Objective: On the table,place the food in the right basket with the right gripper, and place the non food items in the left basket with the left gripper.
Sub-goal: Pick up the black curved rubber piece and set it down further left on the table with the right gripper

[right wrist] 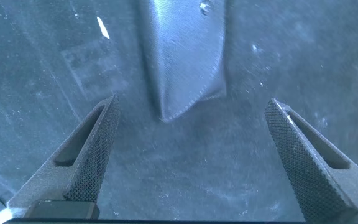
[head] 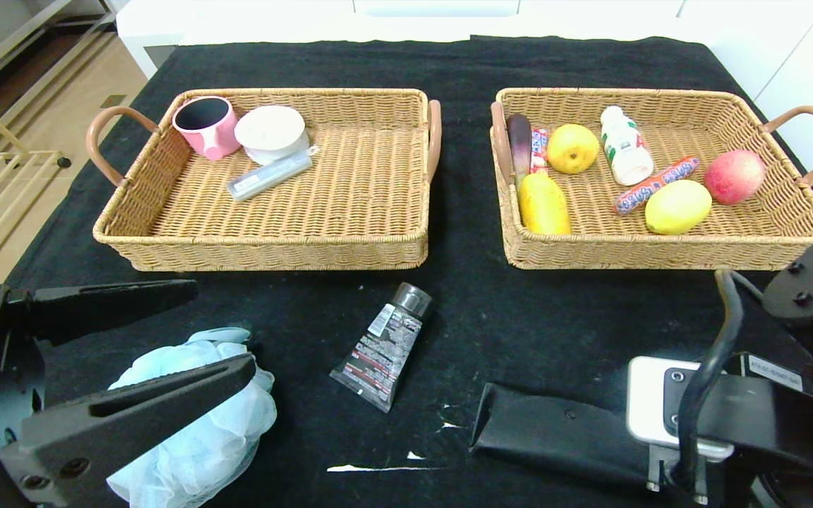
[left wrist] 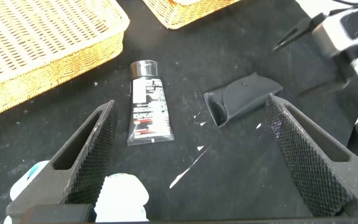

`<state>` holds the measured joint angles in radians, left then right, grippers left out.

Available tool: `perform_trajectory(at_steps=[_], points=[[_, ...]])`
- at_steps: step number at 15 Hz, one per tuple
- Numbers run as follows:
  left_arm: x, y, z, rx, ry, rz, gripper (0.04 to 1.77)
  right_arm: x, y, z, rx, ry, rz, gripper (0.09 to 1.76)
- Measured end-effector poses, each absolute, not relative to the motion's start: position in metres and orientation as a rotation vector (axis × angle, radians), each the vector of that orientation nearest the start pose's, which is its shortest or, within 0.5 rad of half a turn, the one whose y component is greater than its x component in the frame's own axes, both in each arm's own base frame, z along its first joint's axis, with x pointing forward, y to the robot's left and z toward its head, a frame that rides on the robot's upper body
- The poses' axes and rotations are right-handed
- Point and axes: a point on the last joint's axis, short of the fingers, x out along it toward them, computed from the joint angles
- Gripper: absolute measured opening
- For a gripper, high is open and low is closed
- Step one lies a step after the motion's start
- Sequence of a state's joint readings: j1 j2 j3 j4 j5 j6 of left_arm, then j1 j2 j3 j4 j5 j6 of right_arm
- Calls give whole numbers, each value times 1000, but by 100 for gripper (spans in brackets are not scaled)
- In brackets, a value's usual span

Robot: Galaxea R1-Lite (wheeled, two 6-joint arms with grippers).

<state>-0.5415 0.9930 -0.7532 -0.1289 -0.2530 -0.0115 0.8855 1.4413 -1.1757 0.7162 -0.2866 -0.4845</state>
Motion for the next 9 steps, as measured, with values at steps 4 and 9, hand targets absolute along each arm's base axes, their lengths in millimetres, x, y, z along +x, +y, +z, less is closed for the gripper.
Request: perform_trajectory(at_steps=[4,9], points=[[104,-69,272,5,114,-793,172,140,168,231,-1027,722,773,170],[103,-69,272,6,112,-795,172,153,182,221,-1052,744,740,170]])
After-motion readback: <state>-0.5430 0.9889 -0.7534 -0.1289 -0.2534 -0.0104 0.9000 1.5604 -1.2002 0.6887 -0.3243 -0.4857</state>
